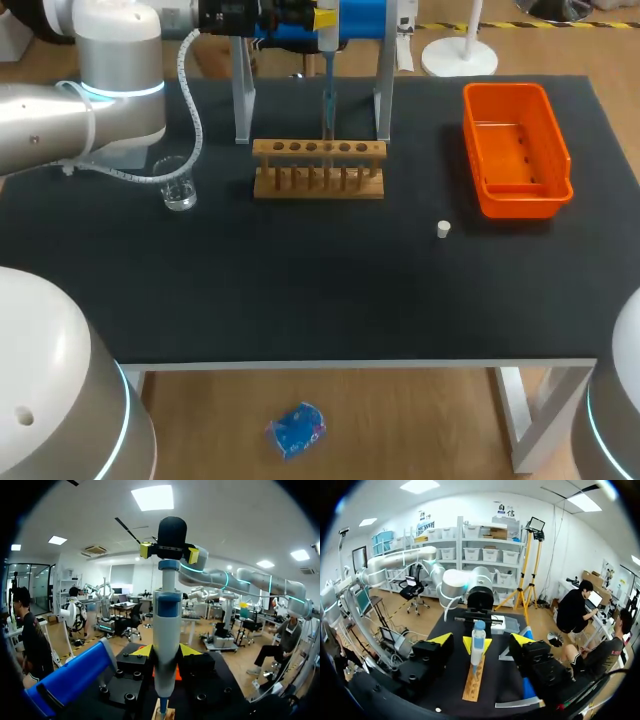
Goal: Invert the test tube, pick up the pipette, mount the tip to pipette, aspirate from beaker and dispense into the tube, eject the tip, return the pipette, and cap with the stopper.
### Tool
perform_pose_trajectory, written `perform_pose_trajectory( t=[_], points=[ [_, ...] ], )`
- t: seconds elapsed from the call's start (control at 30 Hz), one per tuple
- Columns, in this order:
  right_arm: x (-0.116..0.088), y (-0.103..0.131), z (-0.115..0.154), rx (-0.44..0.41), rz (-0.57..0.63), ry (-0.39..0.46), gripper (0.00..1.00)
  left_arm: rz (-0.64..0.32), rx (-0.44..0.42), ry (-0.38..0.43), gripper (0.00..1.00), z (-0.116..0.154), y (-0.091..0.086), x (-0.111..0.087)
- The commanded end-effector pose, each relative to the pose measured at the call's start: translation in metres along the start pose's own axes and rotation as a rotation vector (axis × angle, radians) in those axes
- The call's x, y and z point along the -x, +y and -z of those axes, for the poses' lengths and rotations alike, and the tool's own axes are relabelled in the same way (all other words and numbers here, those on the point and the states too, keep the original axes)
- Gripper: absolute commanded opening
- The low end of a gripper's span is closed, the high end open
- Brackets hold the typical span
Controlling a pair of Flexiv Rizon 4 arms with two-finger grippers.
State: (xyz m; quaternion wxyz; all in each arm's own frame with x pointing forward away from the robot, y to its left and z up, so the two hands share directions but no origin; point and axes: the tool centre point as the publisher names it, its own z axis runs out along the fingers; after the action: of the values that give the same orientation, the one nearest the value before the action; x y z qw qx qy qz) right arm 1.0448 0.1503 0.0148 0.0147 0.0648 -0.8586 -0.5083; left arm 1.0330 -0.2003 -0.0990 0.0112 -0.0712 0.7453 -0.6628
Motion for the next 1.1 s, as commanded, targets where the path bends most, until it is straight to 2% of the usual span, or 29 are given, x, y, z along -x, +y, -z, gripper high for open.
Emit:
perform_pose_trajectory(
  t=[0.03,0.47,1.1],
  points=[
    [0.007,0.012,-0.012,-0.022,0.007,0.023,0.00,0.001,0.002,0.001,0.00,0.000,-0.001,0.000],
    [0.012,0.027,-0.036,-0.003,0.053,0.057,0.00,0.001,0.002,0.001,0.00,0.000,-0.001,0.000],
    [0.001,0.019,-0.059,0.008,0.040,0.111,0.00,0.001,0.002,0.001,0.00,0.000,-0.001,0.000]
  ],
)
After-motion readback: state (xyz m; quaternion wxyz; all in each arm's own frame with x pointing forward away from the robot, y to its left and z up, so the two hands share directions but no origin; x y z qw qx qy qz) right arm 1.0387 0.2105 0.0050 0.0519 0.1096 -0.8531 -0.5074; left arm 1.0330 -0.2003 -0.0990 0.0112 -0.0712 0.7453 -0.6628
